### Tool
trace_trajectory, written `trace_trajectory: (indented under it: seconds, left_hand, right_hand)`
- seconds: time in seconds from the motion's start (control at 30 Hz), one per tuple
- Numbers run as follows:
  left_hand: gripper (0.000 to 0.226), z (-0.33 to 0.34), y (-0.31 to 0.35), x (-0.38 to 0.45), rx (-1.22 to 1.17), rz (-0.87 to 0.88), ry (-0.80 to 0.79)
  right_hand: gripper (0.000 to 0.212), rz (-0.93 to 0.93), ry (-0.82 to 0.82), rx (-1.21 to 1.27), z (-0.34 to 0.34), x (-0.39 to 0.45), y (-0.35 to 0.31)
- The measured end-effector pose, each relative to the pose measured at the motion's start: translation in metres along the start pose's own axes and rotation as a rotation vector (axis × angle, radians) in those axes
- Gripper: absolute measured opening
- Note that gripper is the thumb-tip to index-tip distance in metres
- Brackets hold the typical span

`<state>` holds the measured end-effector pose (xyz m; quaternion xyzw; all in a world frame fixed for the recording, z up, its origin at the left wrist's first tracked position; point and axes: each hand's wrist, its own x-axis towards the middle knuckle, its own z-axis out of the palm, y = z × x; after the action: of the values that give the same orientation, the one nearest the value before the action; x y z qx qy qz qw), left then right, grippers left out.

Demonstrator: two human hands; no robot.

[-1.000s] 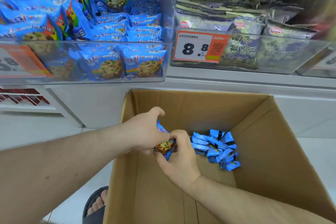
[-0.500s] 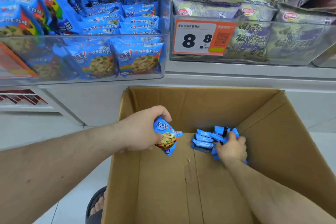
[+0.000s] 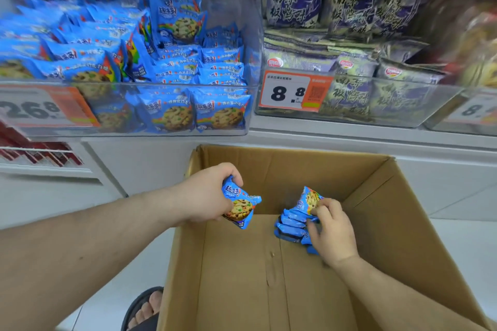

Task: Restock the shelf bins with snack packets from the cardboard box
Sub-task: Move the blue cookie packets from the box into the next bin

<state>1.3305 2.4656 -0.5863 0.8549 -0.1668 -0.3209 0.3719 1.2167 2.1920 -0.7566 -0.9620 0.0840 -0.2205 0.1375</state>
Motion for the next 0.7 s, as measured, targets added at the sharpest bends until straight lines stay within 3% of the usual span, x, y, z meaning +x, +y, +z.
trace_trajectory:
  seconds: [0.13,0.27,0.4,0.7]
  left_hand:
    - [0.035,-0.006,0.011,-0.012,-0.143,0.027,0.059]
    - [0.034,-0.013,0.023,-0.028,-0.276,0.069,0.099]
    - [0.035,-0.019,0.032,-0.042,-0.35,0.112,0.112]
    - [0.039,-0.016,0.058,-0.065,-0.64,0.263,-0.024]
  right_hand:
    - [0.053,-0.208,0.22,0.135,-0.045,0.022,-0.048]
    - [0.025,-0.322,0.393,0.178,-0.086,0.035,-0.087]
    - [0.025,-0.338,0.551,0.226,-0.113,0.045,-0.122]
    - [0.024,-0.398,0.515,0.4,-0.145,0.065,-0.182]
